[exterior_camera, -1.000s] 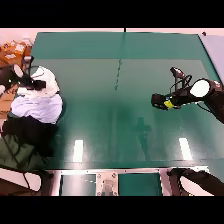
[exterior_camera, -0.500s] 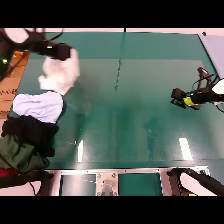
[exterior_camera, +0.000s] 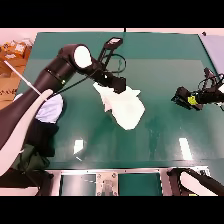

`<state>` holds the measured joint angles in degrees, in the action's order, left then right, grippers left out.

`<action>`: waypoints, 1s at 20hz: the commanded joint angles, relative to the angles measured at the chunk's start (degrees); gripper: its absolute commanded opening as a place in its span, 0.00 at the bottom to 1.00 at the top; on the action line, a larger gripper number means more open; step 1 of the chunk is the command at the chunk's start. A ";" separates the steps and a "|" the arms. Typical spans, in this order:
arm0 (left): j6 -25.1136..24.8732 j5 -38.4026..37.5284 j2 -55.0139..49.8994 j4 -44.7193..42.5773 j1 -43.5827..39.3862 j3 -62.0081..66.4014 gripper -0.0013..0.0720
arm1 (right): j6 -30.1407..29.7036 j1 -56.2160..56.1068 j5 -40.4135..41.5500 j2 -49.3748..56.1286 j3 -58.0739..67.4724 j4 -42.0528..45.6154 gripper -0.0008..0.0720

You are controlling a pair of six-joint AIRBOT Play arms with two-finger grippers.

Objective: Fold the shirts.

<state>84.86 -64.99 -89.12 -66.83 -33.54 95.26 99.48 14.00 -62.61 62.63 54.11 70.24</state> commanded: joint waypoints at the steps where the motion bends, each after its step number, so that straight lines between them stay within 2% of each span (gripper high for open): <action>1: 0.61 -4.39 -1.25 -1.66 4.17 0.44 0.86 | -2.08 0.04 0.07 -0.02 0.07 -0.39 0.50; 2: 0.61 -5.62 -1.29 -2.03 7.13 0.28 0.86 | -2.73 0.04 0.17 0.00 0.07 -0.39 0.61; 3: 0.66 -5.70 -1.29 -2.01 10.32 -0.74 0.86 | -2.93 0.04 0.74 0.09 0.07 -0.48 0.63; 5: 0.68 -2.78 -1.31 -1.75 15.65 -4.98 0.86 | -4.46 0.02 1.92 1.38 0.07 -3.28 0.62; 8: 0.24 9.92 -2.29 3.76 20.79 -14.29 0.86 | -10.62 0.02 4.13 5.49 0.07 -11.85 0.59; 11: -4.24 20.52 -7.56 12.11 21.27 -16.13 0.86 | -18.10 -0.33 4.85 11.63 0.07 -23.43 0.59; 14: -9.75 30.10 -12.72 23.82 20.57 -15.93 0.86 | -23.58 -2.40 7.37 17.44 0.13 -30.82 0.59; 17: -16.09 33.18 -16.33 33.79 20.57 -15.41 0.83 | -27.23 -6.10 10.01 23.34 2.40 -36.30 0.59; 20: -17.03 32.87 -18.53 35.93 20.57 -15.43 0.83 | -27.78 -10.14 11.74 29.73 8.61 -37.22 0.59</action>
<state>71.07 -34.59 -105.12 -36.77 -13.10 79.92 74.17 7.05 -52.77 86.94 58.67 36.71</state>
